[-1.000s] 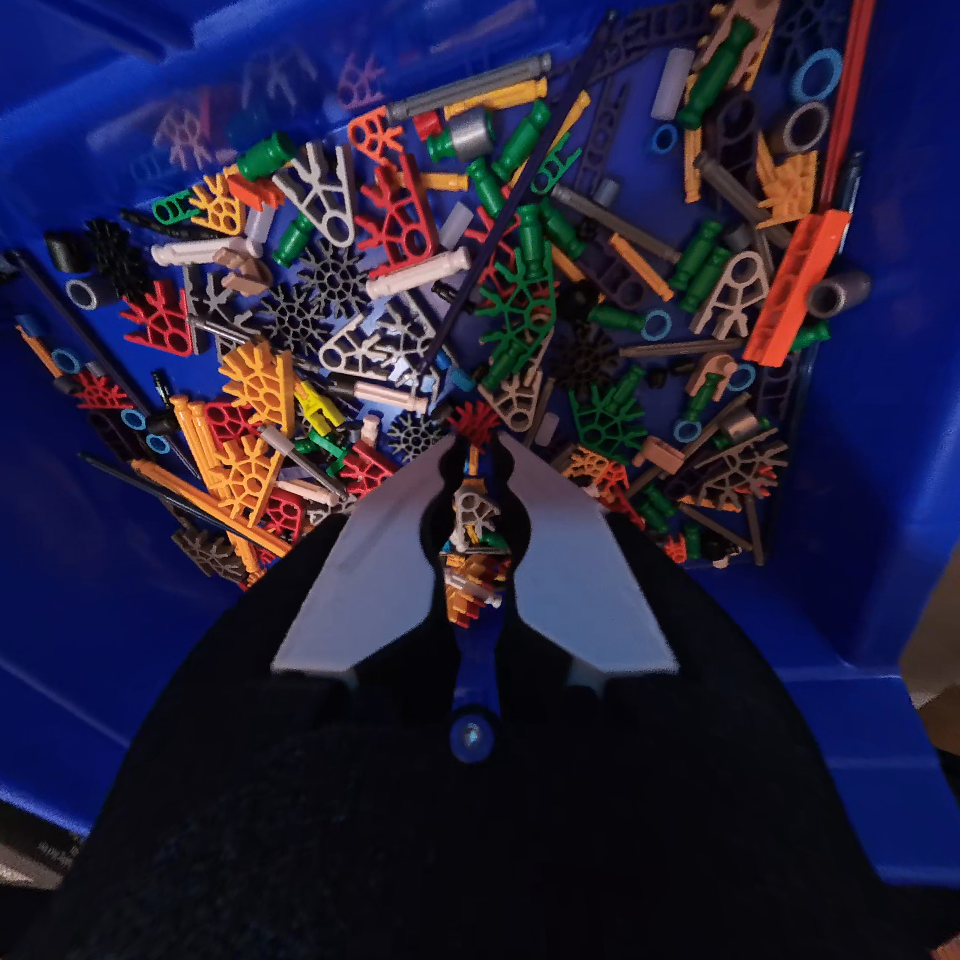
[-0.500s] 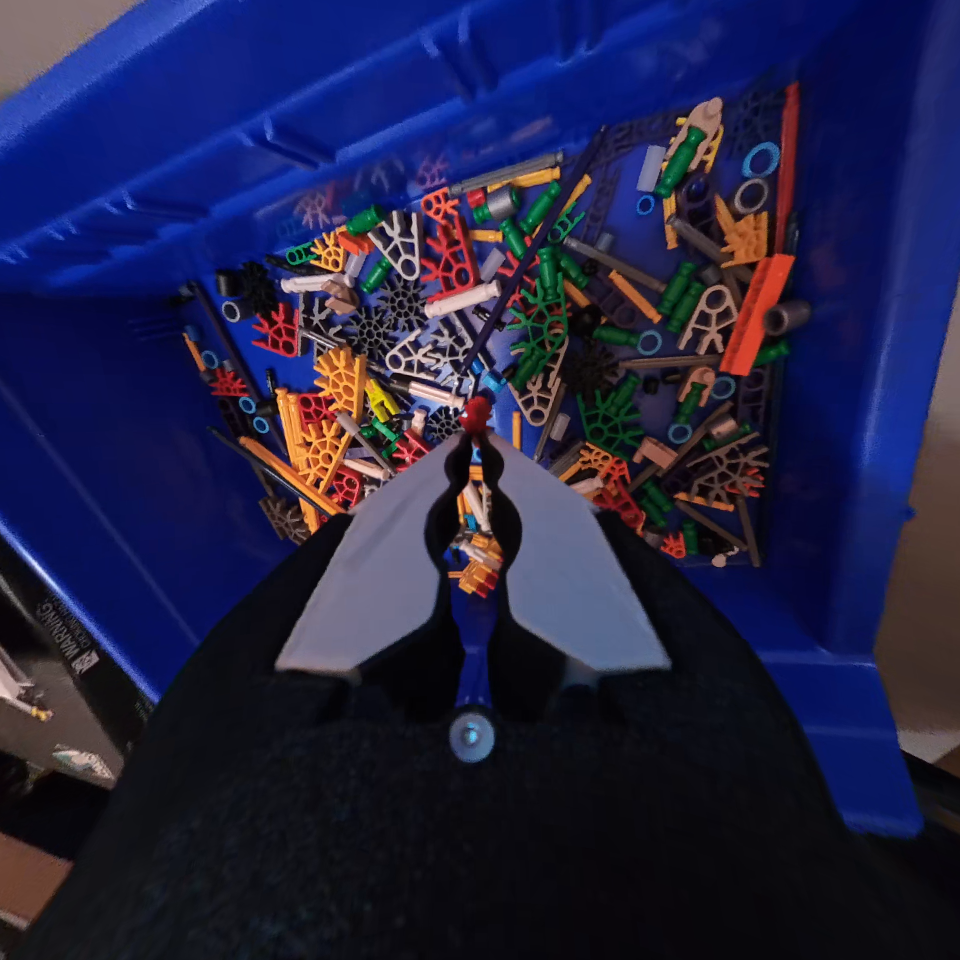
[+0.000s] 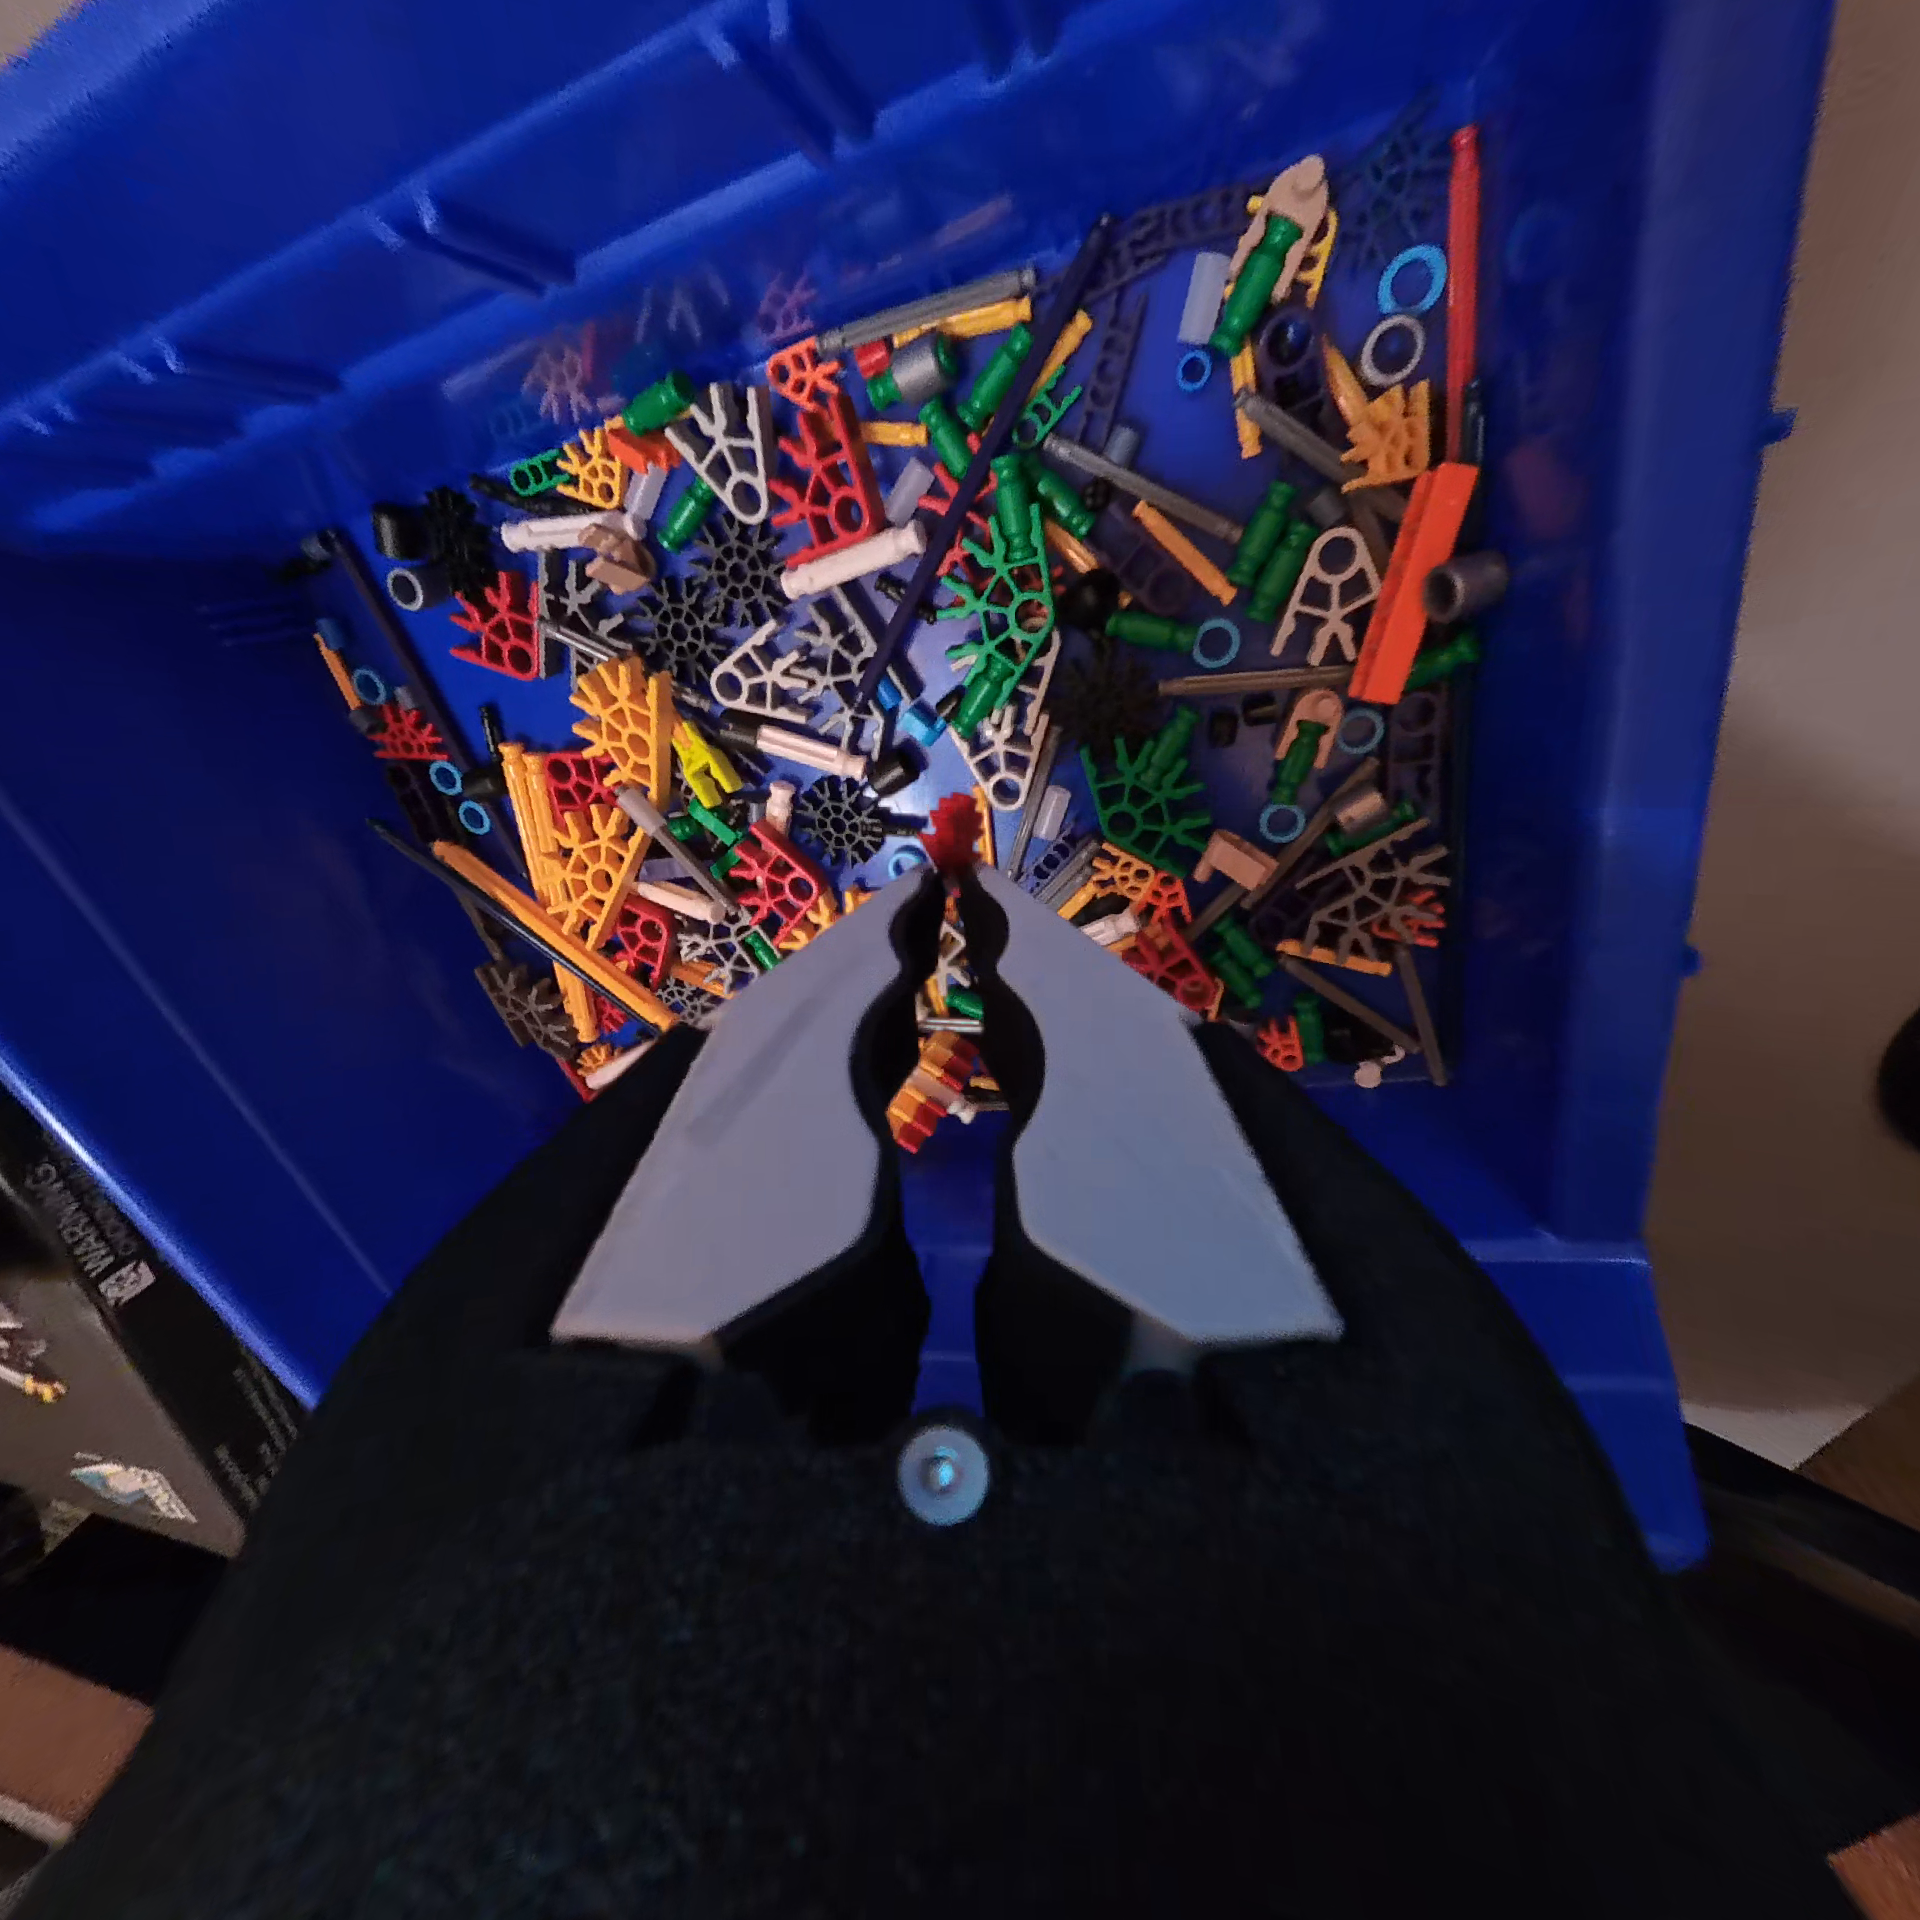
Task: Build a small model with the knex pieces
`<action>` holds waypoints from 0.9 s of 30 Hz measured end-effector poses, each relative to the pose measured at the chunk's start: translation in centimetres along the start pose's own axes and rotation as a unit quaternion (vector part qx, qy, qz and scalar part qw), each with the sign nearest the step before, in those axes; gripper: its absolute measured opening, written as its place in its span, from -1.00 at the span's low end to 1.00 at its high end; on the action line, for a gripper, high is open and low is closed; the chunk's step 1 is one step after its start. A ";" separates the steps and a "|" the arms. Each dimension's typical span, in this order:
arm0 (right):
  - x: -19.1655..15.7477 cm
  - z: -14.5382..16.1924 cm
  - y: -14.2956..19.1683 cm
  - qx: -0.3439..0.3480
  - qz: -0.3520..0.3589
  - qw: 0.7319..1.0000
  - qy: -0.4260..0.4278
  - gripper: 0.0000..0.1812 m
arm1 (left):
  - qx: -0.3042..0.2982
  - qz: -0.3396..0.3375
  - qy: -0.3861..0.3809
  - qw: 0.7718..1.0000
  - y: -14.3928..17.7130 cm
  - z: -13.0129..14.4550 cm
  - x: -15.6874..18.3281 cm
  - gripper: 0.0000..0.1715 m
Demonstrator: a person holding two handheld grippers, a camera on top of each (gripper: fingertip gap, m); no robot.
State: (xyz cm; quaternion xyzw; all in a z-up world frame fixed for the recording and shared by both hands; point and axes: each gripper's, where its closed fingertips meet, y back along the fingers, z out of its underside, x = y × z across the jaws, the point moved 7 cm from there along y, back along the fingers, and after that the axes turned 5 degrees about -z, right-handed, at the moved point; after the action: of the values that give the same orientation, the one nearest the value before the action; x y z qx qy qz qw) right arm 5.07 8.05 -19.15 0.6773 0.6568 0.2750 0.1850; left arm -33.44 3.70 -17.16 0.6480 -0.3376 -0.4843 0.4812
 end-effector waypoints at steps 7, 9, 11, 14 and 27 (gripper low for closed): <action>0.0 0.2 -0.2 -0.005 -0.002 1.000 -0.002 -0.81 | -0.028 -0.022 0.033 0.999 -1.3 2.1 -1.8 -0.97; 0.0 0.2 -0.2 -0.005 -0.002 1.000 -0.002 -0.81 | -0.024 -0.053 0.054 0.997 -1.7 2.4 -2.8 -0.95; 0.0 0.2 -0.2 -0.005 -0.001 1.000 -0.002 -0.81 | -0.028 -0.078 0.069 0.994 -1.9 2.8 -3.6 -0.75; 0.0 0.2 -0.2 -0.005 0.000 1.000 0.000 -0.81 | -0.028 -0.092 0.072 0.993 -1.7 2.9 -3.8 -0.62; -0.1 0.0 -0.1 -0.005 0.001 1.000 0.003 -0.81 | -0.043 0.018 0.023 0.999 -3.1 1.6 0.2 -0.84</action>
State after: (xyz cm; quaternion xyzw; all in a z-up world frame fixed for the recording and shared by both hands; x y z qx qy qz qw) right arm 5.02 7.97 -19.21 0.6760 0.6556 0.2805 0.1861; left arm -34.97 4.00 -20.28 0.6316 -0.3170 -0.4742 0.5251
